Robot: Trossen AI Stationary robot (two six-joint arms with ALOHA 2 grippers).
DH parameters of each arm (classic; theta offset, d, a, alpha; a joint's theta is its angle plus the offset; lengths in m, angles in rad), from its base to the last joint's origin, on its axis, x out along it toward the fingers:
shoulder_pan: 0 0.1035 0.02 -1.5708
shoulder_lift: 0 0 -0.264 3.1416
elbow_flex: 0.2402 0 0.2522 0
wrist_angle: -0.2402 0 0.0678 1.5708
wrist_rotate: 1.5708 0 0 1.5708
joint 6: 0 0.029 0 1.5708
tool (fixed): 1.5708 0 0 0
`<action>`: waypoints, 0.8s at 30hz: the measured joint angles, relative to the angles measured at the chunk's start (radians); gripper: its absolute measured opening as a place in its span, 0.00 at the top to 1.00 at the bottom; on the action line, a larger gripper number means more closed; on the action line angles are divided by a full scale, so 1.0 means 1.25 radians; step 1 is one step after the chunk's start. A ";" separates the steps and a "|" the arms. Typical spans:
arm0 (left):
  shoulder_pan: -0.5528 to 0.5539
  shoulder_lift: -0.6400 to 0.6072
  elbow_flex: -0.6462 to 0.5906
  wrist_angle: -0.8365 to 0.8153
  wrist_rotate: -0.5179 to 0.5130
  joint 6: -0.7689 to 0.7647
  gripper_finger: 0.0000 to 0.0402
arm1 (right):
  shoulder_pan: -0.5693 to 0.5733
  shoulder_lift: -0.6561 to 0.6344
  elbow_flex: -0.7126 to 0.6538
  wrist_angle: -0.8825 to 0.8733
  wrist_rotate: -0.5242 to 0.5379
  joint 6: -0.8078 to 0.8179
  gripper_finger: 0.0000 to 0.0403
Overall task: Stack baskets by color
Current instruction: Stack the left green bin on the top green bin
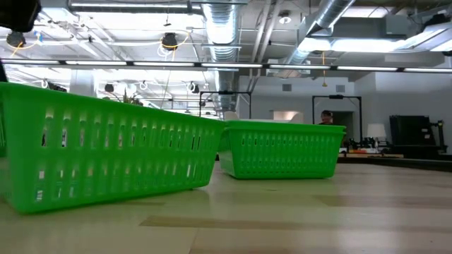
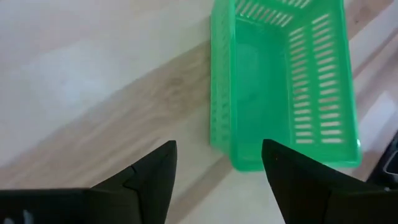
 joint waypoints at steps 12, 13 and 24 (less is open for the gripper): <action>0.042 -0.001 -0.002 -0.086 0.003 0.044 0.44 | -0.042 0.138 -0.001 0.078 -0.136 -0.050 0.54; 0.042 -0.001 -0.002 -0.100 0.013 0.044 0.44 | -0.047 0.142 -0.001 0.082 -0.148 -0.057 0.53; 0.039 -0.025 -0.003 -0.208 0.080 0.035 0.44 | -0.097 0.176 0.000 0.144 -0.215 -0.121 0.46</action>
